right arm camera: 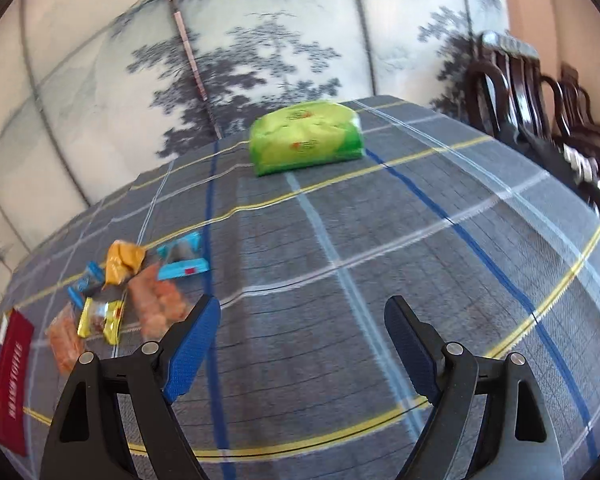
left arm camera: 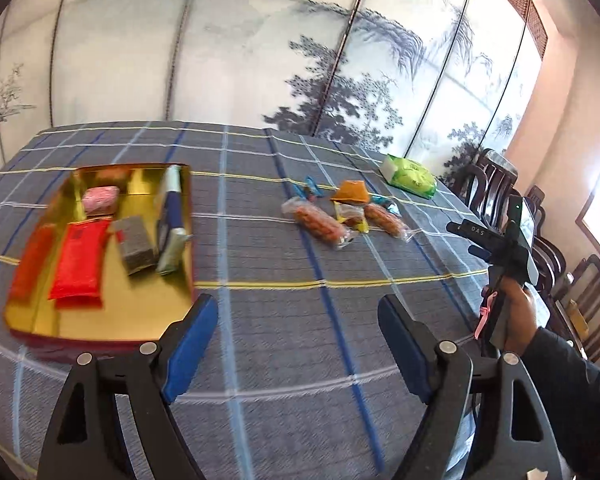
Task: Organize snacks
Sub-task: 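Move the left tool to the clear bag of orange snacks and grasp, then carry the clear snack bag into the tin and open the left tool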
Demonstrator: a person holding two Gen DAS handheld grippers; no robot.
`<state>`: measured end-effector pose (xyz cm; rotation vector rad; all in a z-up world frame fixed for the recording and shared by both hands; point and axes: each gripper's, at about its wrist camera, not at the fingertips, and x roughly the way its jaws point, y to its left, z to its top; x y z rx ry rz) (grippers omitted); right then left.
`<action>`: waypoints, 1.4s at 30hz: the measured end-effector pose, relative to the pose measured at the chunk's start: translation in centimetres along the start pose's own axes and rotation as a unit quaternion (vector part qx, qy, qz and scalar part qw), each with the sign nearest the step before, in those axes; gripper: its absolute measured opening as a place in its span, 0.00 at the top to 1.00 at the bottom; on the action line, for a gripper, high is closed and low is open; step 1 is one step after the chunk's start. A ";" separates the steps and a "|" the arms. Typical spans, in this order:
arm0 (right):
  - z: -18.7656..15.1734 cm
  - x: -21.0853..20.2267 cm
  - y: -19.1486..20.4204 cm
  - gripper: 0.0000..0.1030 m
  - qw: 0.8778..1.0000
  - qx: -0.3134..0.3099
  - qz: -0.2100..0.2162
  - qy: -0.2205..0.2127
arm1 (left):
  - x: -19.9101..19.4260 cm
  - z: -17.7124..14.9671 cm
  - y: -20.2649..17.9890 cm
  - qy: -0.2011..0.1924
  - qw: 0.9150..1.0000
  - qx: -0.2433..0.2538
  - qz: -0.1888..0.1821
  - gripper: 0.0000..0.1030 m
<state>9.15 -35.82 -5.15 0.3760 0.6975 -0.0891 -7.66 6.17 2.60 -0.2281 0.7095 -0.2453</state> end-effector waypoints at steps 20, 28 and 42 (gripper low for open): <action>-0.5 0.0 -4.4 0.08 0.992 0.095 0.084 -0.014 | 22.5 5.4 -6.6 0.078 0.983 -0.015 0.165 0.41; -0.5 0.0 -4.4 0.08 0.991 0.095 0.091 -0.016 | 21.4 5.2 -7.5 0.078 0.987 0.032 0.134 0.67; -0.7 0.2 -4.7 0.08 0.991 0.097 0.086 -0.015 | 15.0 7.5 -10.6 0.015 0.983 0.122 0.137 0.67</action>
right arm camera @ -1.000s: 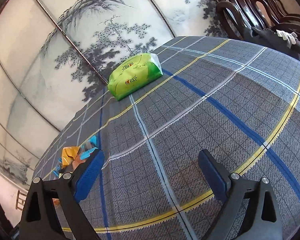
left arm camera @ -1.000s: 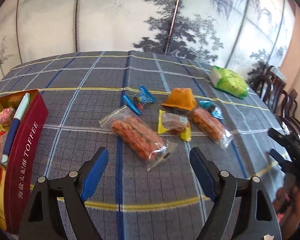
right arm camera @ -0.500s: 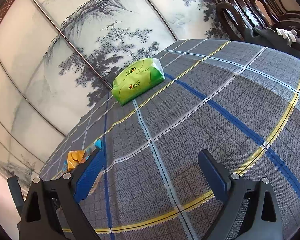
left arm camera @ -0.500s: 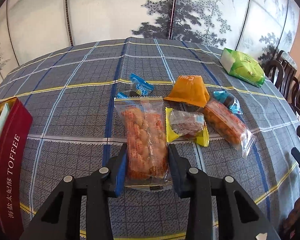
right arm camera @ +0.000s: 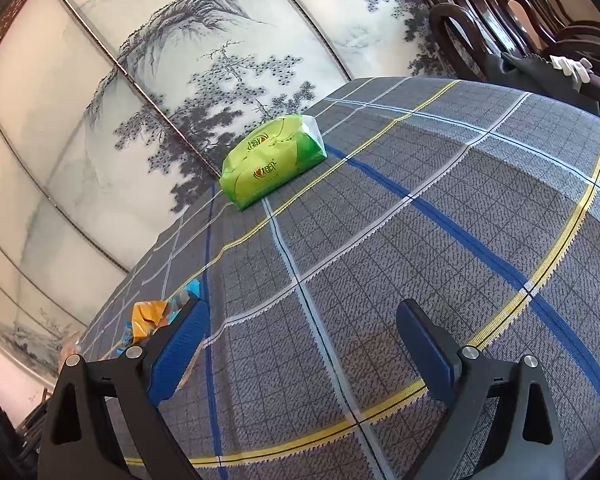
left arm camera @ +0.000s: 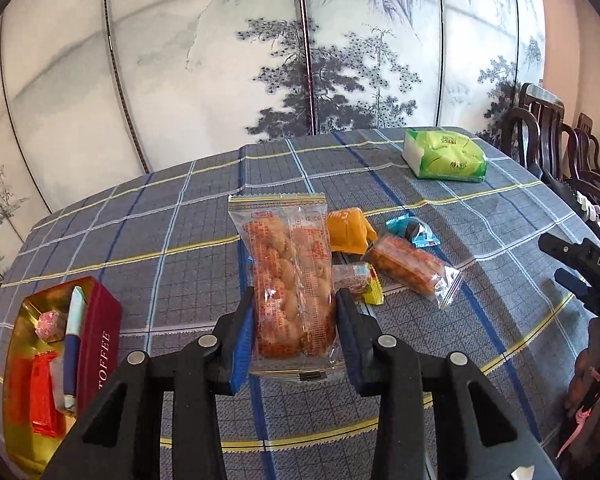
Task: Organize snacks
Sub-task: 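Carry the clear snack bag into the tin and open the left tool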
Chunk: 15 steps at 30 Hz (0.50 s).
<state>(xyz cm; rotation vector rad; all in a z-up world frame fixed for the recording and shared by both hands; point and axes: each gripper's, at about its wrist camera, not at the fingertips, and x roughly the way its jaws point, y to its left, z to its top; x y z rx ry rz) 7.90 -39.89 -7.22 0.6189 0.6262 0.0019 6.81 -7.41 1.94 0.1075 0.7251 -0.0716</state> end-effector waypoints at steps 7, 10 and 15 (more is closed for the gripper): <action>0.0 0.2 -0.3 0.08 1.000 0.002 -0.007 0.003 | -2.1 1.0 3.2 -0.030 0.999 -0.002 0.021 0.67; 0.0 0.2 -0.4 0.08 1.000 0.003 -0.010 0.004 | -2.8 1.2 4.9 -0.041 0.999 -0.004 0.035 0.67; 0.0 0.2 -0.3 0.08 1.000 0.002 -0.010 0.004 | -3.7 1.0 8.3 -0.045 0.998 -0.022 0.049 0.67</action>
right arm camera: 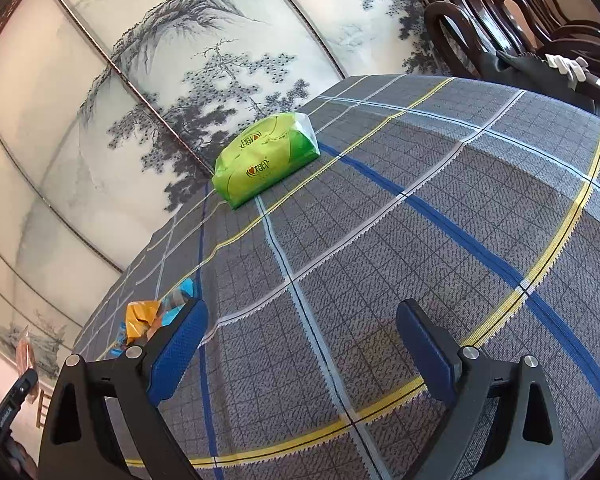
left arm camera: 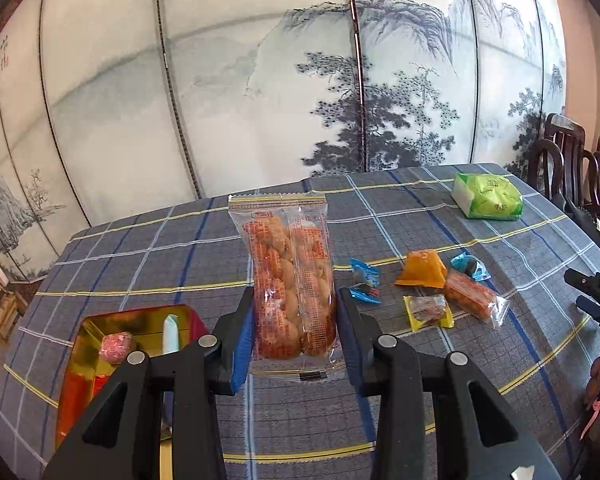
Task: Organize snacks
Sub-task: 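Carry the clear snack bag into the tin and open the left tool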
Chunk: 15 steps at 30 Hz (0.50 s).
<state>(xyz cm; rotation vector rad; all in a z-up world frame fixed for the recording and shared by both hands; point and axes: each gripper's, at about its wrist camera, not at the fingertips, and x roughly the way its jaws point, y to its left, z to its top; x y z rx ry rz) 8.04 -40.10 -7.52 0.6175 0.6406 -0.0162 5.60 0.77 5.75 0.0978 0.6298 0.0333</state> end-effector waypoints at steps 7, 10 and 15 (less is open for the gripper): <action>0.0 0.0 0.0 0.07 1.000 0.000 0.000 0.000 | -0.3 -0.3 4.3 0.003 1.000 -0.021 0.018 0.67; 0.0 0.0 0.0 0.07 1.000 0.000 0.001 -0.001 | -0.7 -0.7 6.3 0.005 0.999 -0.032 0.022 0.67; 0.0 0.1 0.0 0.07 1.000 0.000 0.001 -0.001 | -2.0 -2.3 10.0 0.010 0.999 -0.043 0.031 0.67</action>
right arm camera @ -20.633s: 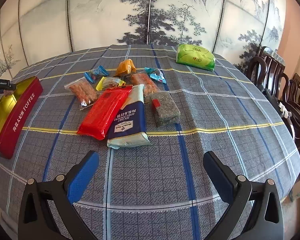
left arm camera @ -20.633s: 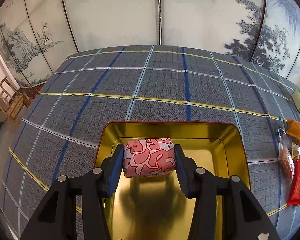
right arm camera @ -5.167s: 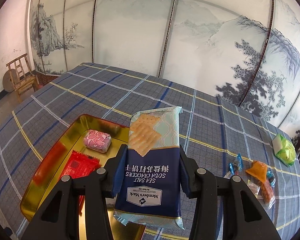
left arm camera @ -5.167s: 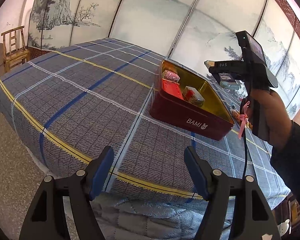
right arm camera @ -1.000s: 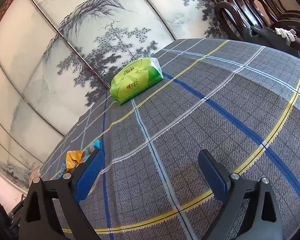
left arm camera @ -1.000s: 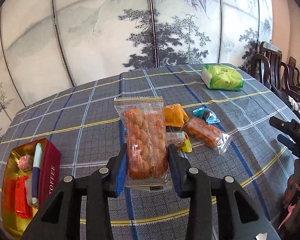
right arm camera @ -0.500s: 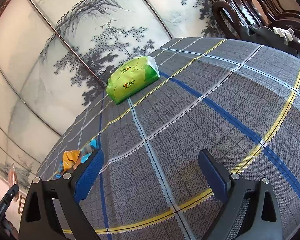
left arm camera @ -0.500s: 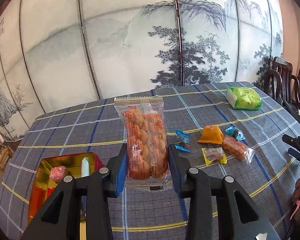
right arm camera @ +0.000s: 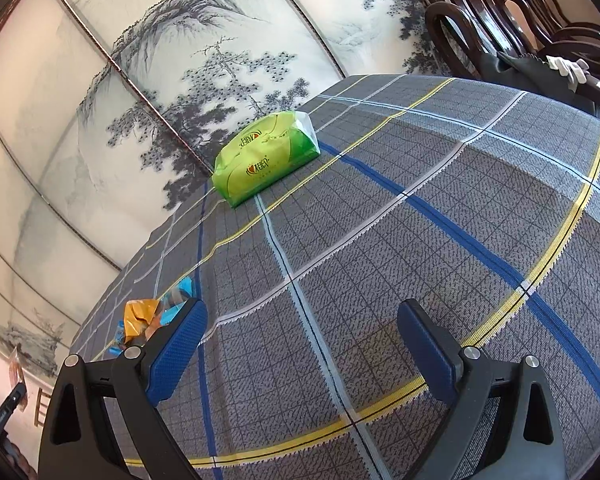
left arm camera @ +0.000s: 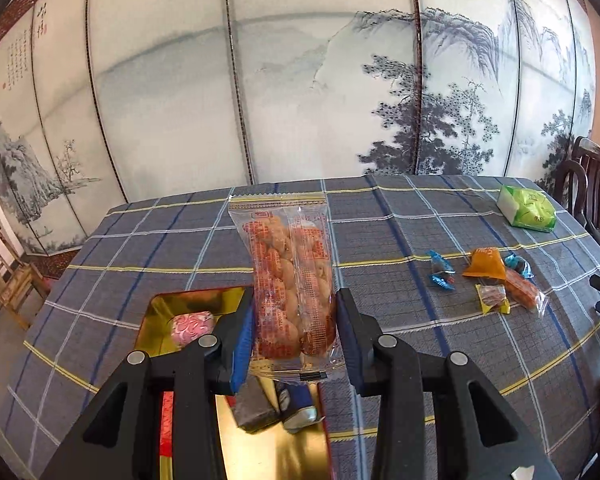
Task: Organize snacks
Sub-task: 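Carry the clear snack bag into the tin and open the left tool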
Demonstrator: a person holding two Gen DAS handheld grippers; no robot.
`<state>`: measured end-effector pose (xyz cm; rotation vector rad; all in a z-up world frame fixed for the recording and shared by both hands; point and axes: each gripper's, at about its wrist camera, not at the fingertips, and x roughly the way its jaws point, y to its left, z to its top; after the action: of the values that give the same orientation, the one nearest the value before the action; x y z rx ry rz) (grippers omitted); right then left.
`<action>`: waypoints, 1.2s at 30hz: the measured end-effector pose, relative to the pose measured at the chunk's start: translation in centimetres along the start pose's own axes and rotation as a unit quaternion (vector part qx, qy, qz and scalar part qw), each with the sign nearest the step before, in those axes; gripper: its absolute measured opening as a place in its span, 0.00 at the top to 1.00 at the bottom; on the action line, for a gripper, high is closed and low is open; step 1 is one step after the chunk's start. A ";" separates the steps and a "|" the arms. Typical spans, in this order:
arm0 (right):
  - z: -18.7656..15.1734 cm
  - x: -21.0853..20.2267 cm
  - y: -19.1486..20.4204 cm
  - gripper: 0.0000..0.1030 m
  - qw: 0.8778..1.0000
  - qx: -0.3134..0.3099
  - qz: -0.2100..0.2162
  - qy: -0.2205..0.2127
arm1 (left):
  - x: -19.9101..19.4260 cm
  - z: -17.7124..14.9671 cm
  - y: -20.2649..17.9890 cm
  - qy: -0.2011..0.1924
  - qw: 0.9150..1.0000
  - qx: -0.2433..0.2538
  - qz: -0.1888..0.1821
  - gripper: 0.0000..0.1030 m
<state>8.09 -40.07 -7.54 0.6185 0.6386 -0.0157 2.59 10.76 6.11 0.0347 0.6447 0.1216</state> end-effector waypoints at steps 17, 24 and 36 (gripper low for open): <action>-0.3 0.1 0.0 0.05 1.000 -0.002 0.000 0.000 | -1.0 -9.7 6.1 0.077 0.997 -0.028 0.011 0.67; -0.3 0.2 0.0 0.04 1.000 -0.001 0.000 -0.001 | 0.0 -10.3 4.8 0.087 0.996 -0.021 0.007 0.67; -0.3 0.2 0.1 0.04 1.000 -0.001 0.000 -0.001 | 1.3 -10.9 4.5 0.099 0.995 -0.028 0.009 0.67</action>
<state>8.14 -39.84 -7.79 0.6162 0.6362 -0.0155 -3.42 15.32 -3.05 -0.0263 0.8387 0.1614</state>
